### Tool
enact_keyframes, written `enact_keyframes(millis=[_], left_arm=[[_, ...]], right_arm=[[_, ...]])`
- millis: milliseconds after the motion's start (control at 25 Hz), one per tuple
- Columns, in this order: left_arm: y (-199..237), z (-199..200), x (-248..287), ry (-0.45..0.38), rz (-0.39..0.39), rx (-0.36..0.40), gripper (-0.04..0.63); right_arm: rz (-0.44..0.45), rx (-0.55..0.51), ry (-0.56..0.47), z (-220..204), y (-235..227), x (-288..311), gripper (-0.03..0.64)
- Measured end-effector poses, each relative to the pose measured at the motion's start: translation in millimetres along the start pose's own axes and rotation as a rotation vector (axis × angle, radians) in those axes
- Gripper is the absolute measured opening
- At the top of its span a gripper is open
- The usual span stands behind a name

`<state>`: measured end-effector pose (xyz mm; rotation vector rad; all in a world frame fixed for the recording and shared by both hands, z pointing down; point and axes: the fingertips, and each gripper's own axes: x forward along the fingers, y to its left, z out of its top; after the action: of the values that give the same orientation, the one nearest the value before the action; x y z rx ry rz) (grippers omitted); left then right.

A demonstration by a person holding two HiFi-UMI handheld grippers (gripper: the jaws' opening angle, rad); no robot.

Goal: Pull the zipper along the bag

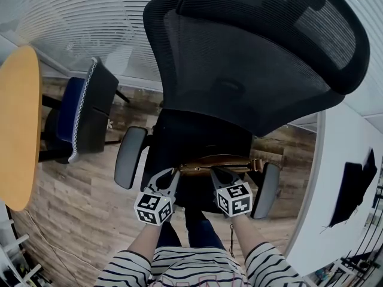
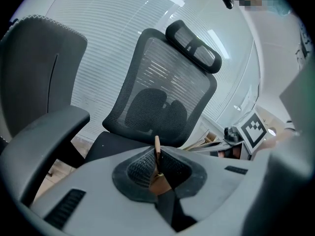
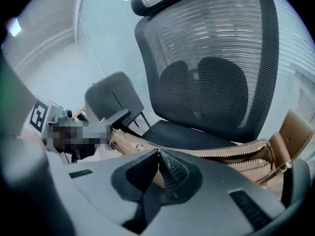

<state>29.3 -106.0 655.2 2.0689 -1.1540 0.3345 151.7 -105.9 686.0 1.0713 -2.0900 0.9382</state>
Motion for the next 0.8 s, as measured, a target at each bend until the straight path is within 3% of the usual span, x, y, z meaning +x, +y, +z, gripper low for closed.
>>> enact_keyframes(millis=[800], left_arm=[[1,2,1,0.004,0.006,0.014,0.044]], right_arm=[[-0.157,-0.017,0.015,-9,-59,-38,0.032]])
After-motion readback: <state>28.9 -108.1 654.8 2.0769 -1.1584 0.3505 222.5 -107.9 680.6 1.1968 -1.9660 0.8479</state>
